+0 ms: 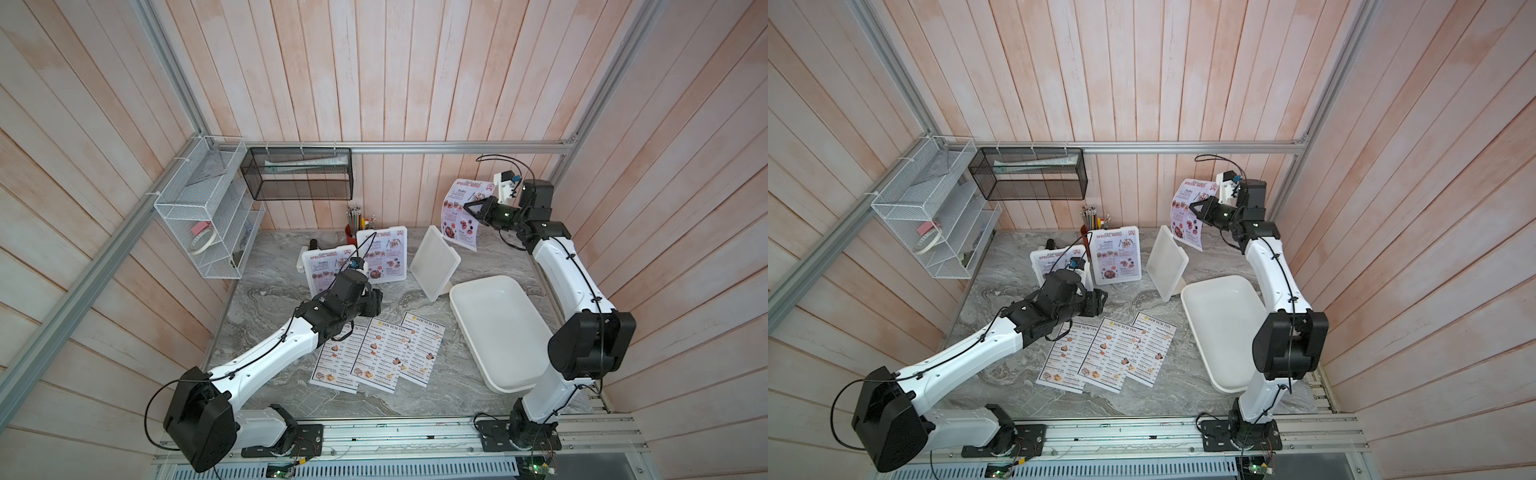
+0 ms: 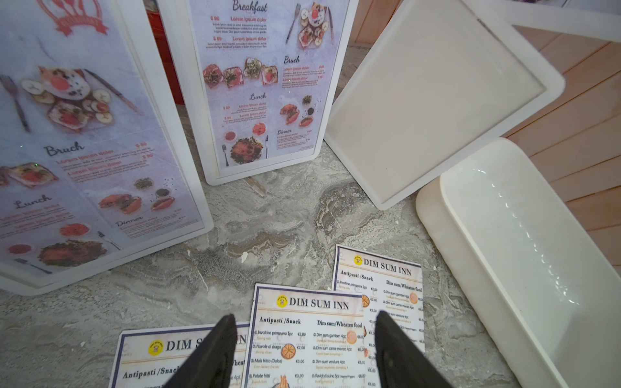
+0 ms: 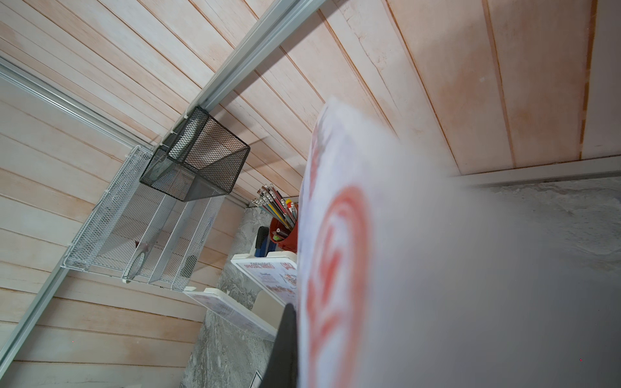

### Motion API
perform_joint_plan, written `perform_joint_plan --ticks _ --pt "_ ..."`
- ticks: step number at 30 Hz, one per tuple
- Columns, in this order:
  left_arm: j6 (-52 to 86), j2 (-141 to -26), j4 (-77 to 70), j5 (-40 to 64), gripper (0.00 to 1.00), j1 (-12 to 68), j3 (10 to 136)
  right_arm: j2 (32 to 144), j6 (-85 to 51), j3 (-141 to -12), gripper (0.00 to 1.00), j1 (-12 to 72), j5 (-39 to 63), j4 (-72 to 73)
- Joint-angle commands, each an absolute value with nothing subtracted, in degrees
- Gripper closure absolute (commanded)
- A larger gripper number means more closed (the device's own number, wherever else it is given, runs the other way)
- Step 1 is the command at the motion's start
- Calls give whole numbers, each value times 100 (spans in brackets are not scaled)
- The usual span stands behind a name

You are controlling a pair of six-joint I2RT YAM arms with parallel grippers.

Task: Replace the menus in the menu holders
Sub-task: Insert the menu into the menu holder.

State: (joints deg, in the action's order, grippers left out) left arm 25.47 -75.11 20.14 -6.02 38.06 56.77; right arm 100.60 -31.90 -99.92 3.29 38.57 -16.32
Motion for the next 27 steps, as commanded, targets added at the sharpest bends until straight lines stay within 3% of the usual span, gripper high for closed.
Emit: perform_joint_plan --ticks 1,27 --pt "2454 -7548 1969 -588 33 3841 5850 9877 -3251 -9937 100 310 3990 -1504" --pt "2465 -7529 2000 -607 33 3836 5860 9854 -3419 -9936 100 303 4122 -1234"
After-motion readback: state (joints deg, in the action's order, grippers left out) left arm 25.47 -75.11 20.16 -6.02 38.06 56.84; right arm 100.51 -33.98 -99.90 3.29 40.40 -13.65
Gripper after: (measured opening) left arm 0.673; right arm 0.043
